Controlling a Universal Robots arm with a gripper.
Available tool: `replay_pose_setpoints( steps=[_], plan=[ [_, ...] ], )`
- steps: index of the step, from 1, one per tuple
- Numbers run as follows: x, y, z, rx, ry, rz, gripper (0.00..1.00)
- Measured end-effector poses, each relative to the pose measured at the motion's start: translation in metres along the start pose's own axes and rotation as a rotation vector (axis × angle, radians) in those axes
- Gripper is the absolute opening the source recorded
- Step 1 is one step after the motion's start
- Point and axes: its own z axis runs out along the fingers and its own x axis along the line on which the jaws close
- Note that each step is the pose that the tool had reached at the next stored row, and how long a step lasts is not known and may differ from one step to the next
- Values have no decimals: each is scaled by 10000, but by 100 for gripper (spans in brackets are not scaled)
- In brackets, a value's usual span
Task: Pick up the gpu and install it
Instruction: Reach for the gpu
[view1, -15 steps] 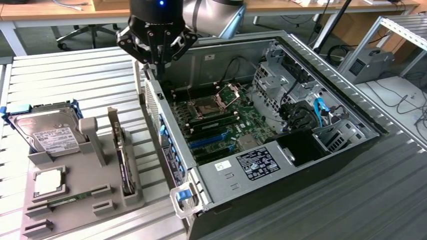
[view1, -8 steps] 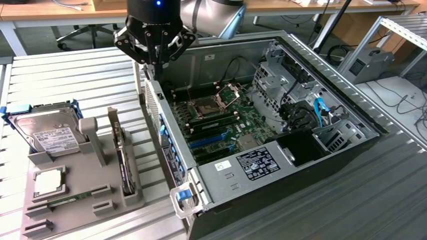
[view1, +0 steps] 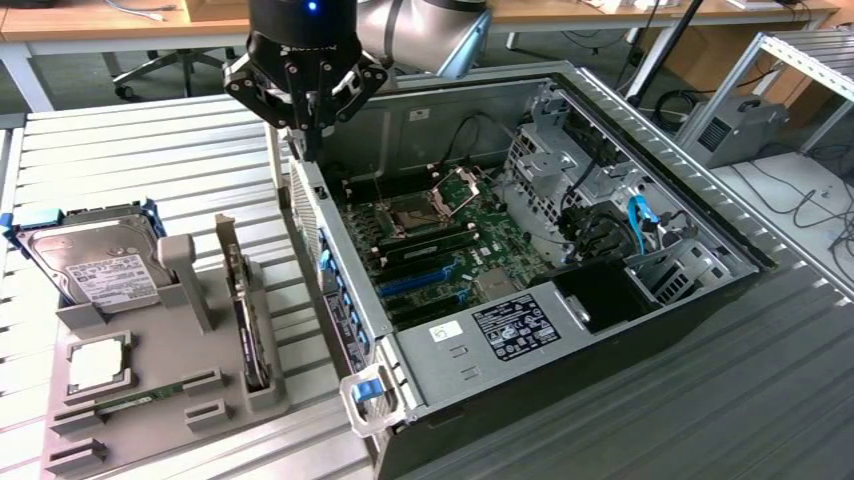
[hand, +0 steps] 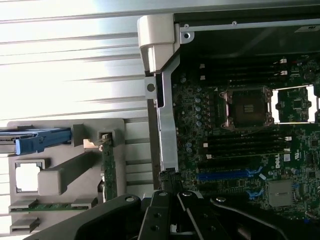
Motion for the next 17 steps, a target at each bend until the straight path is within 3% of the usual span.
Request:
replay_pose_setpoints(
  steps=[17],
  plan=[
    [43,-3,-1,0,0,0,11]
  ],
)
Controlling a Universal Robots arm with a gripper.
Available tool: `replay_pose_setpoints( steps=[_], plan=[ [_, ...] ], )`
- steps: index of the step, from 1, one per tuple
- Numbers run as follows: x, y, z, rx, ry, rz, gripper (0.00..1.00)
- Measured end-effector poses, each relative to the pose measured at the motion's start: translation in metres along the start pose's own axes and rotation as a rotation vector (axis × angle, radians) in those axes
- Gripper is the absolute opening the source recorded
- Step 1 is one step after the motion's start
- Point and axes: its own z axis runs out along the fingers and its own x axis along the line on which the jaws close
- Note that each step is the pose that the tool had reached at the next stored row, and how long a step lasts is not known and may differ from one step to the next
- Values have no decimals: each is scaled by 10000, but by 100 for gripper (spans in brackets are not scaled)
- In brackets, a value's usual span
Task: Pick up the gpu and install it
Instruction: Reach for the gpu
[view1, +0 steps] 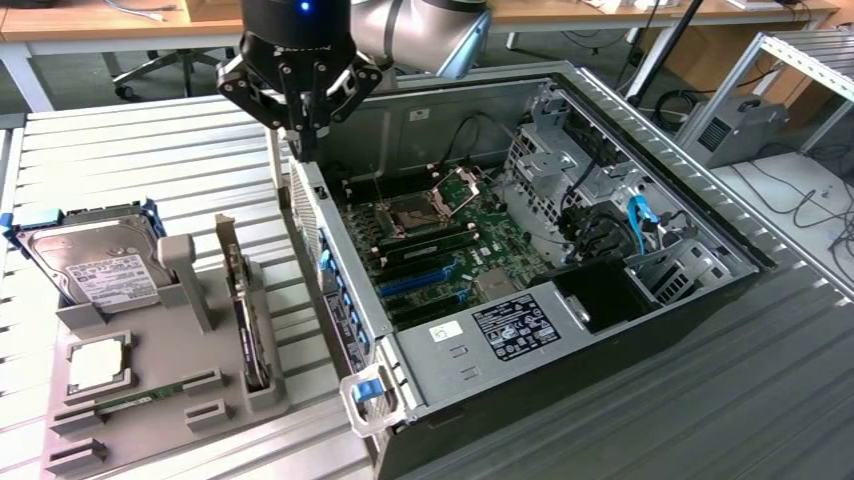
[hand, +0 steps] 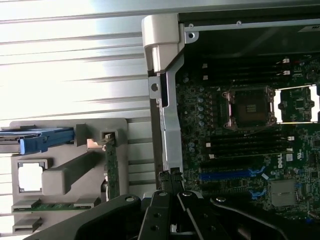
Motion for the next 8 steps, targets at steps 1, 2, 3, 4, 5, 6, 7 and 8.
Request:
replay_pose_setpoints(
  steps=[1,2,3,4,5,6,7,8],
  plan=[
    [2,0,0,0,0,0,11],
    [4,0,0,0,0,0,11],
    [6,0,0,1,0,0,11],
    [8,-1,0,0,0,0,11],
    [11,-1,0,0,0,0,11],
    [13,-1,0,0,0,0,11],
    [15,-1,-1,0,0,1,11],
    [18,-1,-1,0,0,0,11]
  ],
)
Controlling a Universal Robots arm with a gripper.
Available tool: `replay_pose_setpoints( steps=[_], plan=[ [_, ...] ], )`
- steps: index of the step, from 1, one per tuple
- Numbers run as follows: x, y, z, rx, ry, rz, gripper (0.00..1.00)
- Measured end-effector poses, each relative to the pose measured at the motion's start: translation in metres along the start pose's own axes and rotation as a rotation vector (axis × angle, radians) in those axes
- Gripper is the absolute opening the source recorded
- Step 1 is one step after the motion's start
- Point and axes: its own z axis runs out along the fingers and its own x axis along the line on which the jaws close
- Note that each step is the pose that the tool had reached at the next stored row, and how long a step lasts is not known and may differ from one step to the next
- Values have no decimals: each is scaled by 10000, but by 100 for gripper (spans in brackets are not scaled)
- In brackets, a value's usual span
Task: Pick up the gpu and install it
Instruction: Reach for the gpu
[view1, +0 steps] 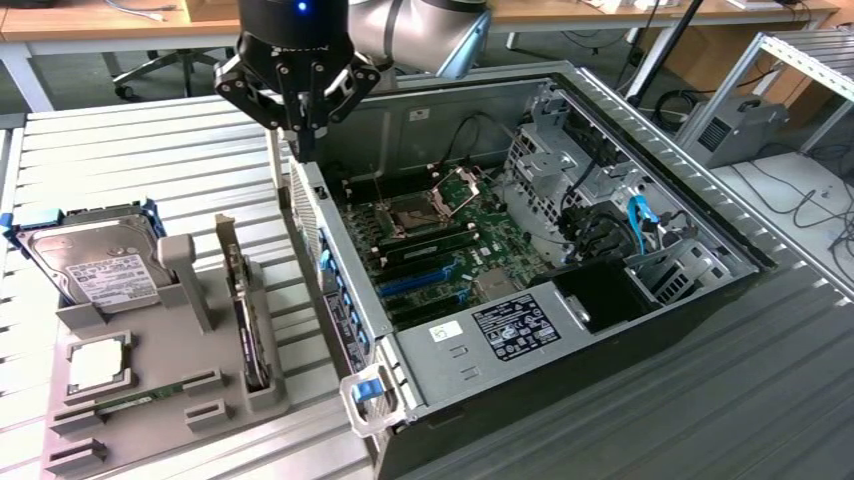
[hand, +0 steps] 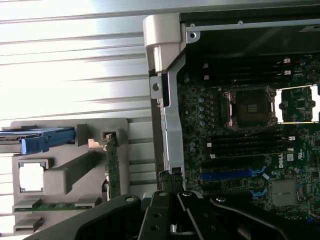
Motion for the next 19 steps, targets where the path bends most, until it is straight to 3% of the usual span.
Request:
replay_pose_setpoints(
  steps=[19],
  plan=[
    [66,-5,-2,0,0,0,11]
  ],
)
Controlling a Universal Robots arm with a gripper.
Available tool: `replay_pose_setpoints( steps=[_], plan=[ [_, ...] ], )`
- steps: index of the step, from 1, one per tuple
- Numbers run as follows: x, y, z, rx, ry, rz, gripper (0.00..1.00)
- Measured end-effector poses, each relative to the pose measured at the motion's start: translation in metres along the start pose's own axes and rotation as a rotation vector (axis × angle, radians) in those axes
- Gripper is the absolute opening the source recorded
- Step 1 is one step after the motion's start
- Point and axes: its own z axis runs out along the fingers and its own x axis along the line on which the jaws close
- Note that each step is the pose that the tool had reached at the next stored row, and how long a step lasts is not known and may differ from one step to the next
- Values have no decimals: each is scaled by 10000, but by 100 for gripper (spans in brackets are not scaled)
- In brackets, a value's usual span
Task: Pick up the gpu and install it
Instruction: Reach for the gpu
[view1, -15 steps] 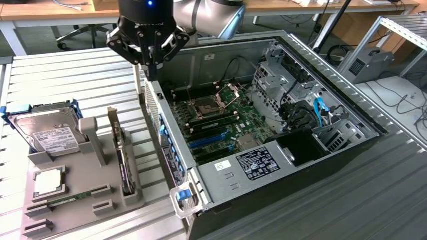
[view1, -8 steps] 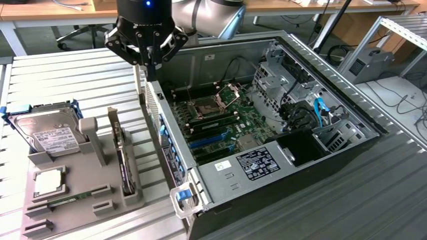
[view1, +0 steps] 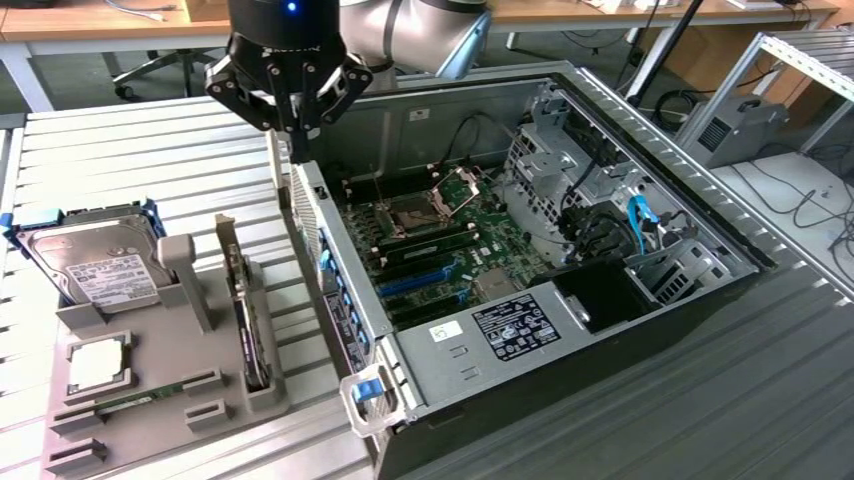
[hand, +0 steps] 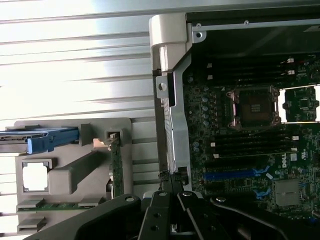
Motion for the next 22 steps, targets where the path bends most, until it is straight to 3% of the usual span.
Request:
replay_pose_setpoints(
  steps=[22],
  plan=[
    [114,-9,-3,0,1,0,11]
  ],
)
